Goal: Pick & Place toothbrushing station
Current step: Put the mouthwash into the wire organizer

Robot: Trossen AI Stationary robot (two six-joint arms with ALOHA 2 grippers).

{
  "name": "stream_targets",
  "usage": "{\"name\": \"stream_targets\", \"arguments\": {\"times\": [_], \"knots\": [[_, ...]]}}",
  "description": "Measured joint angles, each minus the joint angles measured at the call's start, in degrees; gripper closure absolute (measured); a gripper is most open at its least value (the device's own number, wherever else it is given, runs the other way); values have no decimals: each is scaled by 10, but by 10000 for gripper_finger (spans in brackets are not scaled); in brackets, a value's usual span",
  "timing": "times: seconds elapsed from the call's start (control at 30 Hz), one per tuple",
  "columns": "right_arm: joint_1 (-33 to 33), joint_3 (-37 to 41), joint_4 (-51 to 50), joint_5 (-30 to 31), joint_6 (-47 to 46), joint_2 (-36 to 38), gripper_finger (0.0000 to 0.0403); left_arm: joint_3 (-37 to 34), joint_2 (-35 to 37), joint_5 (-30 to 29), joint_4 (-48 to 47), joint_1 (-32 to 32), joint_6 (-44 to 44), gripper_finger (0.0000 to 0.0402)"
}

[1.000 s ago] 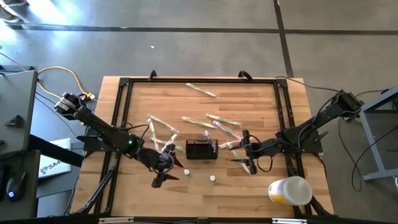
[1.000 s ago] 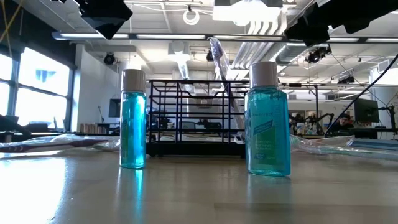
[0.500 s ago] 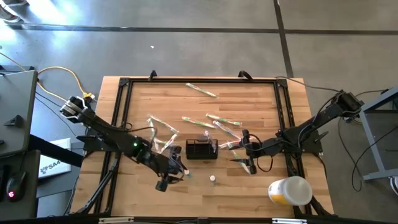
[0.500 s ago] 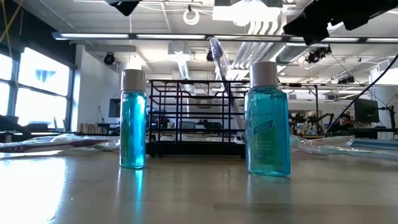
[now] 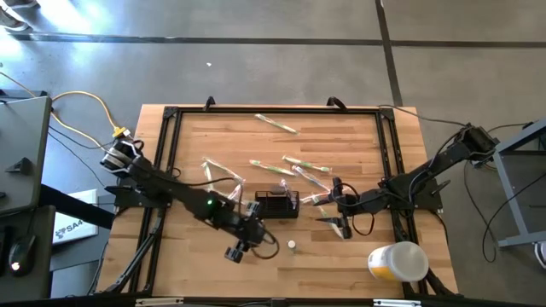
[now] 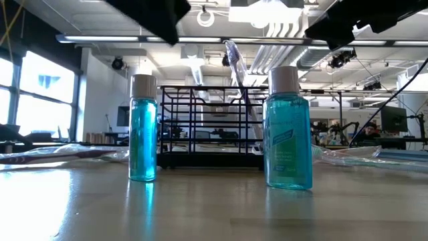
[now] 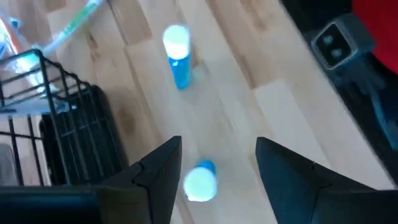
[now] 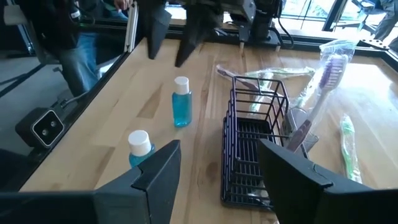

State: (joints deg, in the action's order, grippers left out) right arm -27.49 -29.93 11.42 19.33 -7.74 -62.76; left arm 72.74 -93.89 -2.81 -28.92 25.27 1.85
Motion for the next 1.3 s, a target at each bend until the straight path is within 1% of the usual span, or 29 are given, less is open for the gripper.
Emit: {"name": "stream_targets", "arguments": {"times": [0.13, 0.2, 0.53, 0.77, 1.1, 1.3], "knots": [[0, 0, -1, 0, -2, 0, 199, -1, -11, 50, -5, -22, -5, 204], [0, 0, -1, 0, -2, 0, 199, -1, -10, 61, -7, -26, -5, 204], [0, 0, -1, 1, -2, 0, 199, -1, -10, 63, -47, -24, -31, 204], [0, 0, 0, 2, -15, 0, 199, -1, -10, 52, -42, -24, -46, 204], [0, 0, 10, 2, -16, 0, 199, -2, -53, 42, -26, -24, -69, 204], [0, 0, 9, 2, -16, 0, 199, -1, -62, 39, -22, -24, -81, 204]]}}
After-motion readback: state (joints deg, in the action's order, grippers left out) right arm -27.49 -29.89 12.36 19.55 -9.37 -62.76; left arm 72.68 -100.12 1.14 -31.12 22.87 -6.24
